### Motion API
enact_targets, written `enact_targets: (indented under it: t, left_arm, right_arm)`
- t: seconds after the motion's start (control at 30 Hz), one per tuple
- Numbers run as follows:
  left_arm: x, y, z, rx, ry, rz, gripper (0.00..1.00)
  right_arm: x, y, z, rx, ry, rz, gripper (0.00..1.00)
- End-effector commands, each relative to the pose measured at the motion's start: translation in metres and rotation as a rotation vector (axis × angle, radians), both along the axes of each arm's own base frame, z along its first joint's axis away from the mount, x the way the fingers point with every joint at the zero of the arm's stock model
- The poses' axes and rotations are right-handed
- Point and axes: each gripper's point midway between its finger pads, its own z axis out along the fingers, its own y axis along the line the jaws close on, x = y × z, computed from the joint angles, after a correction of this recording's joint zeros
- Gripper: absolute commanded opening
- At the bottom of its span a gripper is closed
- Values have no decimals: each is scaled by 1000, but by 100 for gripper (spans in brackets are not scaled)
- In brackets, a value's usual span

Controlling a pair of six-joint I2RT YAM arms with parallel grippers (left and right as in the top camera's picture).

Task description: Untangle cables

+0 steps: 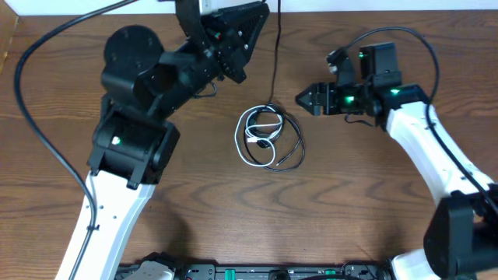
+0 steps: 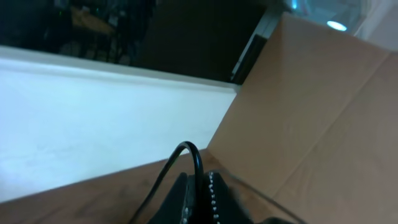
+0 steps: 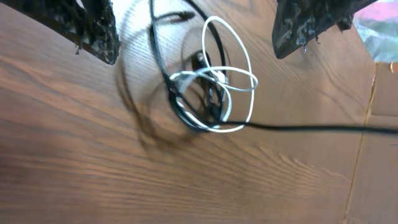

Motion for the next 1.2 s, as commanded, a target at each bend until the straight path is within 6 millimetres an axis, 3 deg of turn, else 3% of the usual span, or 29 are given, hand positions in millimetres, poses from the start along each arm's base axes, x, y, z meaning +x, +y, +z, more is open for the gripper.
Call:
enact_targets:
  t: [0.0, 0.33, 0.5, 0.63, 0.7, 0.93, 1.17]
  left_arm:
    - [-10, 5, 18, -25, -51, -2, 8]
    - [-28, 28, 54, -80, -151, 96, 7]
    - [-35, 38, 64, -98, -174, 135, 7]
    - [-43, 43, 71, -110, -195, 148, 8]
    - [-46, 48, 75, -119, -204, 169, 8]
    - [-55, 55, 83, -130, -224, 191, 8]
    - [-54, 55, 82, -129, -220, 191, 8]
  right_arm:
    - [3, 16, -15, 16, 32, 23, 74]
    - [-3, 47, -60, -3, 104, 81, 68]
    - [-2, 49, -76, -52, 120, 60, 59]
    - [0, 51, -85, -70, 120, 53, 40]
    - [1, 55, -88, -68, 114, 59, 35]
    - [-1, 71, -92, -60, 101, 87, 39]
    - [7, 83, -69, 75, 42, 145, 54]
